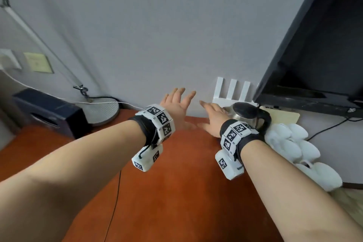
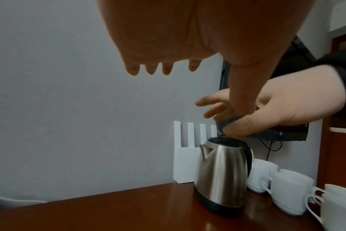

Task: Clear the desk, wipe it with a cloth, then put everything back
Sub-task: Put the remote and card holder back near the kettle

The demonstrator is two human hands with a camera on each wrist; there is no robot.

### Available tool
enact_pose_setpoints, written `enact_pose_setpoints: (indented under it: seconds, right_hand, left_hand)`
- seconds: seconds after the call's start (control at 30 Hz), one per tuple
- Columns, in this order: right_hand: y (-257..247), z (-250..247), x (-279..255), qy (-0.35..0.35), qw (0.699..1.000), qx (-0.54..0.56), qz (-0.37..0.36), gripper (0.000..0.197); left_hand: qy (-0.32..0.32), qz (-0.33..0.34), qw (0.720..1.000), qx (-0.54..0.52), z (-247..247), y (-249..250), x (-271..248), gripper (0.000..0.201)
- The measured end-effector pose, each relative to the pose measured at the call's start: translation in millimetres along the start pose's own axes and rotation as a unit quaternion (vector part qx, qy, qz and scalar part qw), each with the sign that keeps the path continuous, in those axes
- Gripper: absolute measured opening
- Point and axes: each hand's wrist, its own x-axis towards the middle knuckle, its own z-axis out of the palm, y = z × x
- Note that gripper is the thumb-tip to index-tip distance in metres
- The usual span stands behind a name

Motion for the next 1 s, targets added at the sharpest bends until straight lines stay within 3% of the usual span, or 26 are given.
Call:
enact_pose_setpoints:
  seconds: [0.27,0.4,0.5,0.73,0.9,1.0]
  right_hand:
    - [-151,62,4,-0.043,0.995,0.035,-0.081,0.077]
    - [-201,95,7,-0.087,0.991,0.026,-0.103,0.083]
    - [-224,122,14,-0.129,0.986,0.025,-0.102,0.09]
    - [-241,188,35,-0.185,0.98,0.044,-0.056,0.105]
    - [-246,221,45,-0.164,0.981,0.098,-0.022,0.098]
    - [-247,232,46,-0.14,0.981,0.134,0.004,0.09]
  left_hand:
    - [0.013,-0.088,0.996,0.024,-26,-151,-89,0.1]
    - [-0.01,-0.157,0.987,0.004,-11,-210,-125,0.099]
    - [-0.066,-0.219,0.973,-0.01,17,-244,-143,0.098]
    - [-0.201,-0.305,0.93,-0.034,95,-276,-160,0.096]
    - [-0.233,-0.347,0.907,-0.055,124,-279,-165,0.086]
    - [-0.207,-0.368,0.904,-0.06,133,-280,-169,0.079]
